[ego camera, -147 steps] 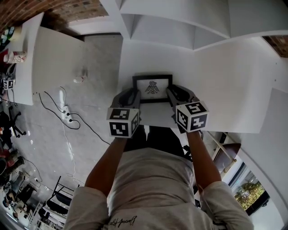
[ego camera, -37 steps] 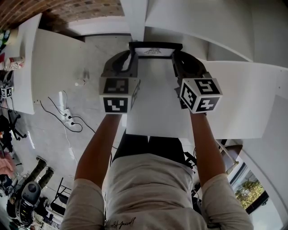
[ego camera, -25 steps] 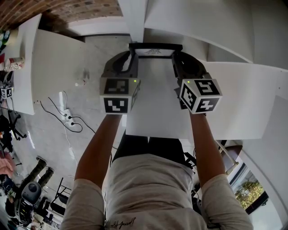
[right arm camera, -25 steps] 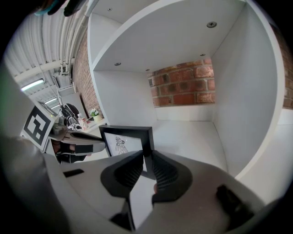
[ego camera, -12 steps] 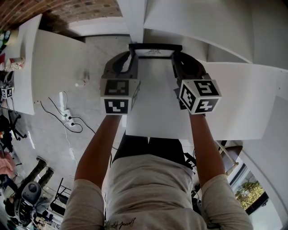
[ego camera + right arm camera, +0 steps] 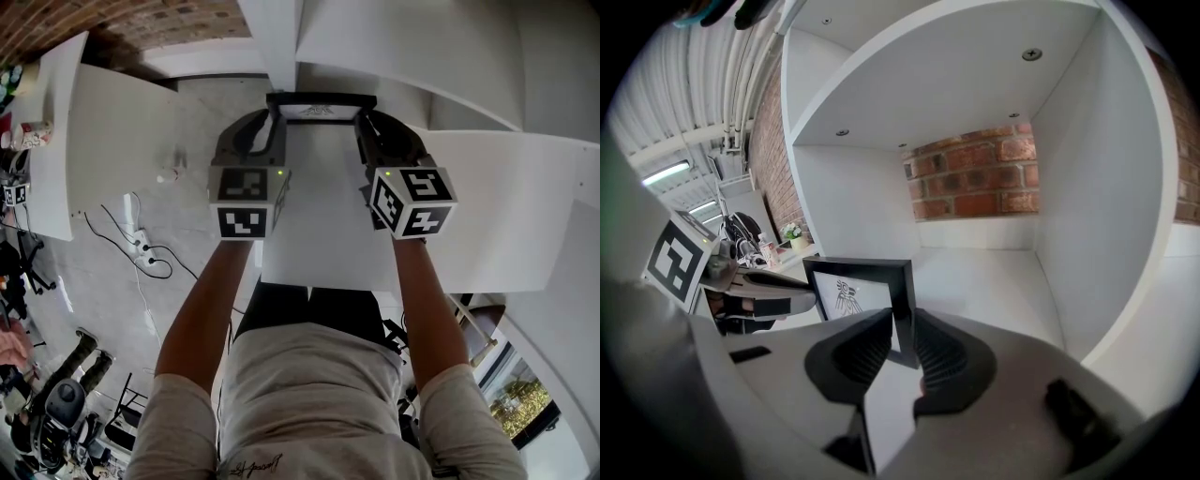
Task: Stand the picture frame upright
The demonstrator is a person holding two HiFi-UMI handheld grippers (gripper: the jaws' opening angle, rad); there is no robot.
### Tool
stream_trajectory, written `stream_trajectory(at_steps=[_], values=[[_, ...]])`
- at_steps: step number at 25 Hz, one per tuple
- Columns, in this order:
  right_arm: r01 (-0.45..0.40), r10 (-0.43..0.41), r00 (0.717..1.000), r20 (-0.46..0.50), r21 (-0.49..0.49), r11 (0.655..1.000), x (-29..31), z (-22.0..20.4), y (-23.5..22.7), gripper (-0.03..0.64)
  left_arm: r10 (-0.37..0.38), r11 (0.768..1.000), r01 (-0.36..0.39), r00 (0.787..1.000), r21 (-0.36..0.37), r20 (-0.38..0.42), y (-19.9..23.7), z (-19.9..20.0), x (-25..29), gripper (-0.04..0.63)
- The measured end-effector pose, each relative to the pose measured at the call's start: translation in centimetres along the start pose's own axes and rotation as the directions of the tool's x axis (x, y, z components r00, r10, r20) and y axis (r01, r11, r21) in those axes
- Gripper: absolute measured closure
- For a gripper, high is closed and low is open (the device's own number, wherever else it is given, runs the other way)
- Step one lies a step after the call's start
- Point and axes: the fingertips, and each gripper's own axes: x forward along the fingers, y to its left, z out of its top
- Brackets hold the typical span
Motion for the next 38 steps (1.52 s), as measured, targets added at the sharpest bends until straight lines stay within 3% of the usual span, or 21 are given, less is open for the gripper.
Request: stream_trajectory(at_steps=[6,16,22,30,38], values=[[-0.012,0.012,1.000,-0.009,0.004,1.000,0.0,-0.2,0.0,0.538,0.001,1.000,-0.002,1.000,-0.010,-0.015,0.4,-0.3,-0.1,0.486],[-0.038,0.038,0.999,-0.024,-0.004,0.999,-1.9,-0.2,1.2,0.535,-0.019,1.000,0.019,1.000,-0.018,-0.022,-0.5,0.0,-2.0,0.485],[-0.061,0.061,0.998,-0.028,-0.015,0.998,-4.1,0.2,2.4,0.535,-0.039,0.997,0.038,0.999,-0.067,-0.015,-1.8,0.1,-4.5,0.487],[-0.107,0.106,0.994,-0.027,-0.059,0.992,-8.2,0.4,4.6,0.574,-0.017,0.998,0.018,1.000,-0.052,0.012,-3.4,0.5,-8.3,0.558],[-0.166,0.166,0.986,-0.005,-0.036,0.985,-13.0,0.9,6.3,0.584,-0.083,0.996,0.084,0.995,-0.020,0.050,-7.6,1.7,-13.3,0.577]])
